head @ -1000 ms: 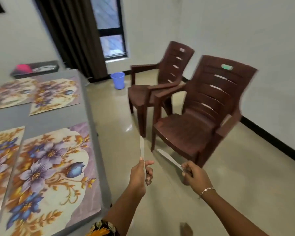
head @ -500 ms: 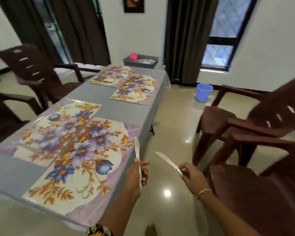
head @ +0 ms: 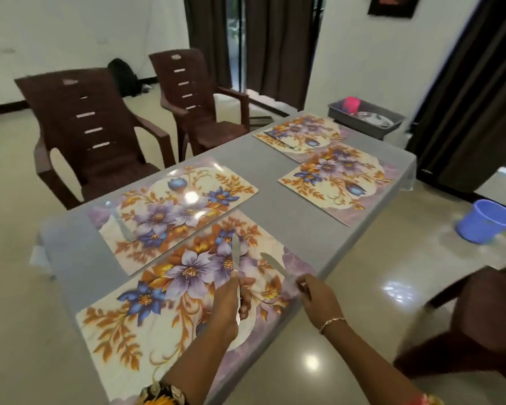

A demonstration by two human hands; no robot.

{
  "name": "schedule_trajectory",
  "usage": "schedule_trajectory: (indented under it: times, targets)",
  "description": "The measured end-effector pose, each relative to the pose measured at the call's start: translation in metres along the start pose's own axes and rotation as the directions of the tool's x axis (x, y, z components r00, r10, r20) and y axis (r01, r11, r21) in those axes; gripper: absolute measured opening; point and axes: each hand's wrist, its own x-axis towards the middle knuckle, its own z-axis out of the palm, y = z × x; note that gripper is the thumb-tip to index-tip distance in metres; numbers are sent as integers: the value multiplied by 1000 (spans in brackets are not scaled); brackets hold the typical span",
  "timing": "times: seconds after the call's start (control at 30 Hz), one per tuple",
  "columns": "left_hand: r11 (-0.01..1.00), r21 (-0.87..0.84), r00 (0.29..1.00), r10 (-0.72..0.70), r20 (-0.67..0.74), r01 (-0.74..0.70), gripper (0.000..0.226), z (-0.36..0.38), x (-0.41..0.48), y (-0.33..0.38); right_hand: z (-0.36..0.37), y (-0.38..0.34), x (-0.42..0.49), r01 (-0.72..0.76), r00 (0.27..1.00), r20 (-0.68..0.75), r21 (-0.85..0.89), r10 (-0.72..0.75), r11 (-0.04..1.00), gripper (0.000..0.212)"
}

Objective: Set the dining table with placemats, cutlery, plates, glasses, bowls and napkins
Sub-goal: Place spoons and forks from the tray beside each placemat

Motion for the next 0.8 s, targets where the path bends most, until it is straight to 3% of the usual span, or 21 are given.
schedule_trajectory:
  times: [0.13,0.47,0.63,0.73,0.8]
  targets:
    - [999,-29,997,12,-72,-14,36,-9,9,8,16,-16,38,80,991,110,-29,-77,996,18]
    - [995,-90,976,19,-215,-39,43,-16,17,2,28,-24,74,224,974,89,-239,-209,945,28]
    - [992,-119,966,1,-260,-33,43,-5,22,3,16,-21,83,326,944,176,-395,-278,859,28]
    - [992,-120,963,-1,-271,-33,42,2,22,4,11,-11,101,521,852,250,-304,-461,798,22]
    - [992,-123,960,-3,-280,-33,42,6,24,5,9,-8,111,675,723,427,-272,-542,686,41]
